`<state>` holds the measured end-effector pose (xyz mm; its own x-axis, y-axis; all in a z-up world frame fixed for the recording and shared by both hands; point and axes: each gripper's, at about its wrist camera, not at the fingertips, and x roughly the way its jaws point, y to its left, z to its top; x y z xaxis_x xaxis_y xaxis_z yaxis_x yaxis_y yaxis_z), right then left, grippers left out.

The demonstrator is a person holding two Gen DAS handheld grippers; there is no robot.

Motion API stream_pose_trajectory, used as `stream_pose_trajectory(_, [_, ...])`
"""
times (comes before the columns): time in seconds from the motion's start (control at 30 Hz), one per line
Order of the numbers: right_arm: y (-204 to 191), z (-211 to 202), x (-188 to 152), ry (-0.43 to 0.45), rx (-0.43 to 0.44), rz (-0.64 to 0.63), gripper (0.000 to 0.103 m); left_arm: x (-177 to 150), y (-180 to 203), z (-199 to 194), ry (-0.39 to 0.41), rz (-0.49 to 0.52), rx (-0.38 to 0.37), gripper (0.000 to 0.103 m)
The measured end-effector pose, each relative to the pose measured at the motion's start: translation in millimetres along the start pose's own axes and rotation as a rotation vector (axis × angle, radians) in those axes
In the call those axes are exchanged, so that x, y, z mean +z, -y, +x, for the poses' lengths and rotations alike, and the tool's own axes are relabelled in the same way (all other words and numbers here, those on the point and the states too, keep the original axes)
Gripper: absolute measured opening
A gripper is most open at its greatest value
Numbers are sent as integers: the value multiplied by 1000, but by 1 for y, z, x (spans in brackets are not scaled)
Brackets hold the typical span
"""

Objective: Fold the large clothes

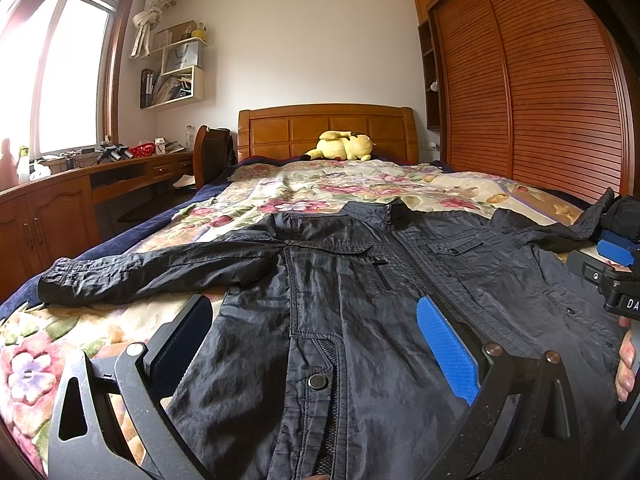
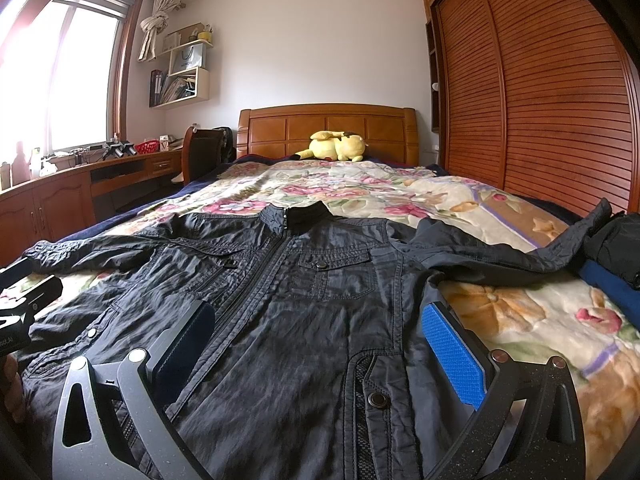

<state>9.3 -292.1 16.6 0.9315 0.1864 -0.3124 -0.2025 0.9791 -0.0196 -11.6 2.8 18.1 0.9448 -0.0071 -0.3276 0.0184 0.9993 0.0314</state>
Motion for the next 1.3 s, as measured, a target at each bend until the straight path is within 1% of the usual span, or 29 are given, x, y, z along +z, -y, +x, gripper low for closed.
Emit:
stream_pose_trajectory(0.23, [19,-5,20,-22,40,29,103,30,0,11,-41,20,-2,102])
stream_pose_trajectory(0.33, [30,-4,26,-30,10,-3,103,44,3,20,-49,31,-18,102])
stream_pose_trajectory(0.47, [59,2,40,-61,-27,-5,103,56,17,37,-73,88,-21,102])
stream_pose_trajectory(0.6, [79,8,54,-80,-66,-23,101,66,29,55,-93,105,-64,102])
stream_pose_trajectory(0.73, [94,17,63,-115,-107,-52,99,73,40,67,-102,141,-81,102])
stream_pose_trajectory(0.8, [101,23,66,-136,-119,-53,98,77,47,78,-119,144,-110,102])
stream_pose_trajectory(0.97, [128,50,74,-217,-176,-57,96,71,61,89,-156,142,-186,102])
stream_pose_trajectory(1.03, [142,64,78,-256,-200,-50,93,66,69,94,-166,155,-198,102])
stream_pose_trajectory(1.13, [164,82,86,-309,-247,-27,92,61,75,98,-189,156,-222,102])
stream_pose_trajectory(1.23, [180,98,97,-335,-315,-28,92,55,82,103,-218,155,-246,102])
stream_pose_trajectory(1.3, [187,103,107,-330,-365,-53,92,51,85,105,-237,151,-259,102])
